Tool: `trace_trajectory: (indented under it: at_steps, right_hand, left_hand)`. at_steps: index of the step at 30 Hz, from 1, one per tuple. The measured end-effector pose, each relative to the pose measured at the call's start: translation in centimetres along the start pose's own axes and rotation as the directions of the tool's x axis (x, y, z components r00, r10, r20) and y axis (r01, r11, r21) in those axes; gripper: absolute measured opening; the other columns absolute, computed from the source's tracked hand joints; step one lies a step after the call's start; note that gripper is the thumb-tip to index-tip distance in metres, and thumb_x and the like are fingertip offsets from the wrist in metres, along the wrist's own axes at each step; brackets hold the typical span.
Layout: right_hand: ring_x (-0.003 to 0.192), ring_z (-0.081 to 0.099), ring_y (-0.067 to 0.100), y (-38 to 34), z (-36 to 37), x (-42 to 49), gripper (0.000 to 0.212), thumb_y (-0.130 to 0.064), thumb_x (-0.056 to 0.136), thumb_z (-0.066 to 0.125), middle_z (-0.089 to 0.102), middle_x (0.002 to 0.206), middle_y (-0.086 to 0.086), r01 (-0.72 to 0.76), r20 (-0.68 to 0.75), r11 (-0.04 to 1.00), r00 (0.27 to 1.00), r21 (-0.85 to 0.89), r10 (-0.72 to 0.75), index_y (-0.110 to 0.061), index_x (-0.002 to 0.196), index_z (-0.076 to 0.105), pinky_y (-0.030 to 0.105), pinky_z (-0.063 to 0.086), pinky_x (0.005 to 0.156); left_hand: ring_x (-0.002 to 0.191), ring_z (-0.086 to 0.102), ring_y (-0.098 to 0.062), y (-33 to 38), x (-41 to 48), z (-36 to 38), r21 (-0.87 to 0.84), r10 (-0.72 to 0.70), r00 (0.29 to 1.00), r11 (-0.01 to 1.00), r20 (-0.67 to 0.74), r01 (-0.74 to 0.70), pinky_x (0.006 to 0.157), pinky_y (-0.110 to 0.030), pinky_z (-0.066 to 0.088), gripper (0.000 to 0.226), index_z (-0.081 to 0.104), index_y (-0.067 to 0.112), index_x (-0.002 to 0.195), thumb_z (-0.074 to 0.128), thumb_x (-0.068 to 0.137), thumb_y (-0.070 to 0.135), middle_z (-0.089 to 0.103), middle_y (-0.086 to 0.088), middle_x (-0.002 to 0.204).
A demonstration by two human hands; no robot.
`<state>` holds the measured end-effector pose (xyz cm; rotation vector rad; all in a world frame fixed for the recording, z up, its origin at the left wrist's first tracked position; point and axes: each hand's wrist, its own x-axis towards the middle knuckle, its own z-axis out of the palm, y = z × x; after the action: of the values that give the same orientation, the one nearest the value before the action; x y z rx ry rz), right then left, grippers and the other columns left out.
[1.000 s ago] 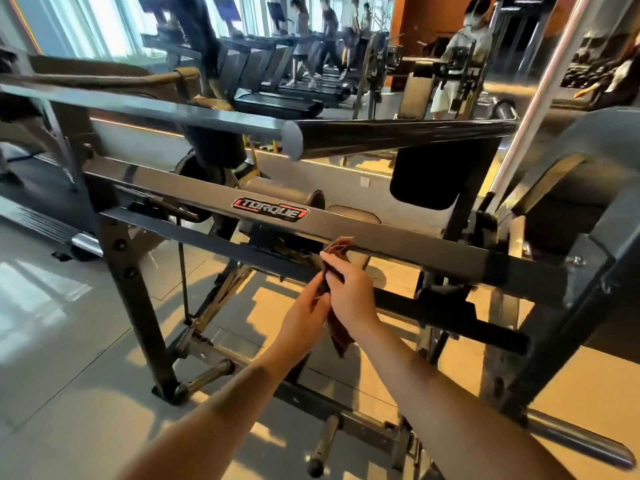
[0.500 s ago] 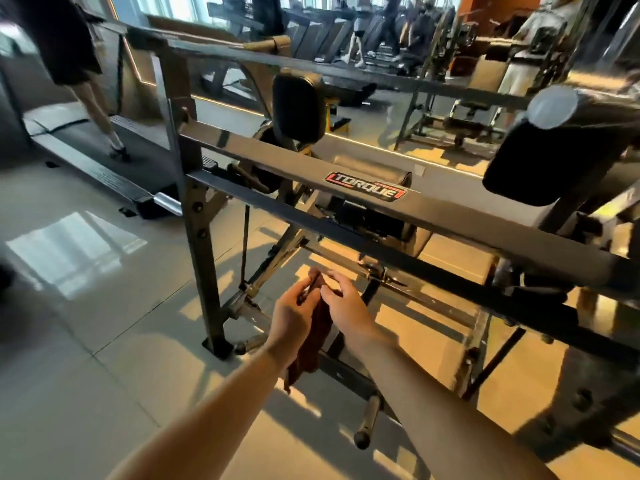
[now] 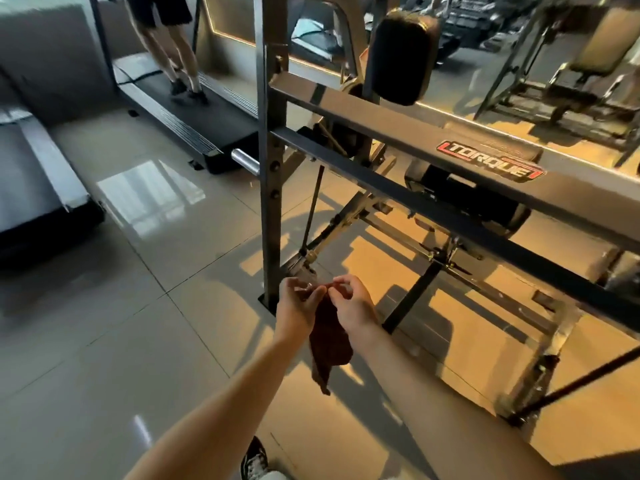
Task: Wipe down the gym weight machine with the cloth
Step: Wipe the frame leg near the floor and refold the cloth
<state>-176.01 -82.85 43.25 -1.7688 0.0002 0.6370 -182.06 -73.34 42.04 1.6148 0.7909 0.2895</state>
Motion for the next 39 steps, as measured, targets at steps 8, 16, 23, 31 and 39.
trace_trajectory:
  at_steps: [8,16,23,31,39]
  right_hand:
    - [0.105,0.06,0.026,-1.0,12.4,7.1,0.022,-0.016,0.101,0.058,0.063,0.114,0.004,-0.022,-0.142,0.982,0.989,0.189,0.049,-0.036,0.105,0.067,0.041,0.058,0.085]
    - [0.099,0.065,0.018,-1.4,20.2,16.4,0.008,-0.025,0.098,0.066,0.068,0.113,0.004,-0.044,-0.118,0.986,0.991,0.164,0.064,-0.03,0.102,0.07,0.036,0.059,0.086]
    - [0.108,0.066,0.025,3.8,26.0,28.8,0.017,-0.024,0.104,0.057,0.065,0.118,0.01,-0.196,0.082,0.893,0.981,0.405,0.178,-0.021,0.121,0.056,0.043,0.061,0.083]
    - [0.103,0.064,0.024,11.9,32.2,45.4,0.021,-0.008,0.1,0.058,0.062,0.117,0.007,-0.012,-0.269,0.895,0.952,0.446,0.147,-0.027,0.108,0.062,0.034,0.062,0.075]
    - [0.106,0.067,0.017,17.4,36.0,59.9,0.014,-0.038,0.092,0.056,0.071,0.11,-0.003,0.331,-0.44,0.92,0.873,0.212,-0.213,-0.043,0.097,0.069,0.044,0.055,0.097]
  left_hand:
    - [0.104,0.063,-0.01,-3.5,10.2,-10.5,0.072,-0.006,0.974,0.997,0.226,-0.01,0.07,-0.011,0.053,0.032,0.062,0.026,0.125,0.064,0.097,0.01,0.066,0.006,0.112]
    - [0.083,0.067,0.002,-5.3,22.3,-14.6,0.158,0.006,0.982,0.987,0.187,-0.036,0.069,-0.016,0.054,0.017,0.069,0.028,0.099,0.056,0.103,0.017,0.064,0.005,0.092]
    - [0.088,0.069,-0.01,-12.9,34.7,-12.7,0.167,-0.074,0.983,0.985,0.167,0.045,0.084,-0.037,0.061,0.015,0.062,0.043,0.104,0.047,0.106,0.039,0.068,0.004,0.1]
    - [0.128,0.049,-0.007,-23.4,49.6,-11.4,0.249,-0.046,0.979,0.969,0.2,-0.005,0.108,-0.026,0.037,0.044,0.041,0.027,0.153,0.043,0.109,0.03,0.05,0.009,0.142]
    - [0.151,0.01,0.002,-35.5,60.0,-7.5,0.224,0.247,0.944,0.929,0.22,-0.295,0.12,-0.023,0.011,0.055,0.019,0.052,0.151,0.035,0.11,0.019,0.012,0.025,0.163]
